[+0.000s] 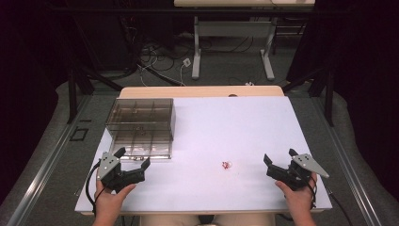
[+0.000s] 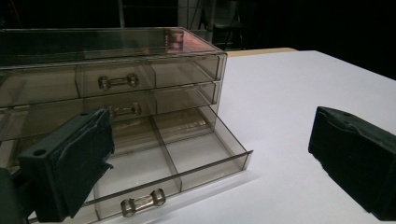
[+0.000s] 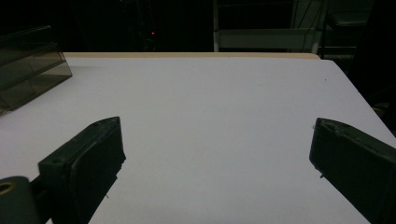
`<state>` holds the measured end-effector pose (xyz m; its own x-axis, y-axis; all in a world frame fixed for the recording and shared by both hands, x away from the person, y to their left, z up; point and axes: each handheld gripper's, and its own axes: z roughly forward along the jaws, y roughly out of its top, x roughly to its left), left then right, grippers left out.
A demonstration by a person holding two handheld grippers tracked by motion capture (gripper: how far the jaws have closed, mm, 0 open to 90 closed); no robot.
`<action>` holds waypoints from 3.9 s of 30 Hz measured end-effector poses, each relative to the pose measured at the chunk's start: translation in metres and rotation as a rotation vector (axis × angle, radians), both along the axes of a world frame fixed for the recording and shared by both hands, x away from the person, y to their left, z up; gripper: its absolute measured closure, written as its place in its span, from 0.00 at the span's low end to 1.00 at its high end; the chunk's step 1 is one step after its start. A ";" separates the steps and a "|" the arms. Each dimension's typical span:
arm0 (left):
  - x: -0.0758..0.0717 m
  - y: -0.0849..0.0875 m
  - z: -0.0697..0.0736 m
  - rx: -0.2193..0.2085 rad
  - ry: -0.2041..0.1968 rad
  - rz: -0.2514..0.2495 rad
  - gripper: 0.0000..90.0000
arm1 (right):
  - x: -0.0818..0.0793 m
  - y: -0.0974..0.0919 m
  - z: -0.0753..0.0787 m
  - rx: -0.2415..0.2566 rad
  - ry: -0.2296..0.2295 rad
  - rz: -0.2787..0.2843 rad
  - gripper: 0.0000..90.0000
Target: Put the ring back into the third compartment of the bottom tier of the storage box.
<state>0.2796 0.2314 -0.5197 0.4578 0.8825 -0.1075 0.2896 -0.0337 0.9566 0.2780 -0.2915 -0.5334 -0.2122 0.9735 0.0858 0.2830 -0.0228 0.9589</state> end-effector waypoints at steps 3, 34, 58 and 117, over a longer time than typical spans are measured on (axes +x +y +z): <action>0.001 -0.002 -0.001 -0.008 0.009 0.002 0.00 | 0.000 0.003 -0.001 -0.008 -0.017 0.002 0.03; 0.020 -0.045 0.022 -0.018 0.041 -0.073 0.01 | 0.000 0.017 -0.004 -0.034 0.011 0.015 0.06; 0.040 -0.103 0.042 0.033 0.040 -0.201 0.02 | 0.002 0.013 -0.006 -0.015 0.032 0.005 0.06; 0.058 -0.204 0.041 0.055 0.083 -0.340 0.18 | 0.003 0.009 -0.007 0.011 0.044 -0.009 0.07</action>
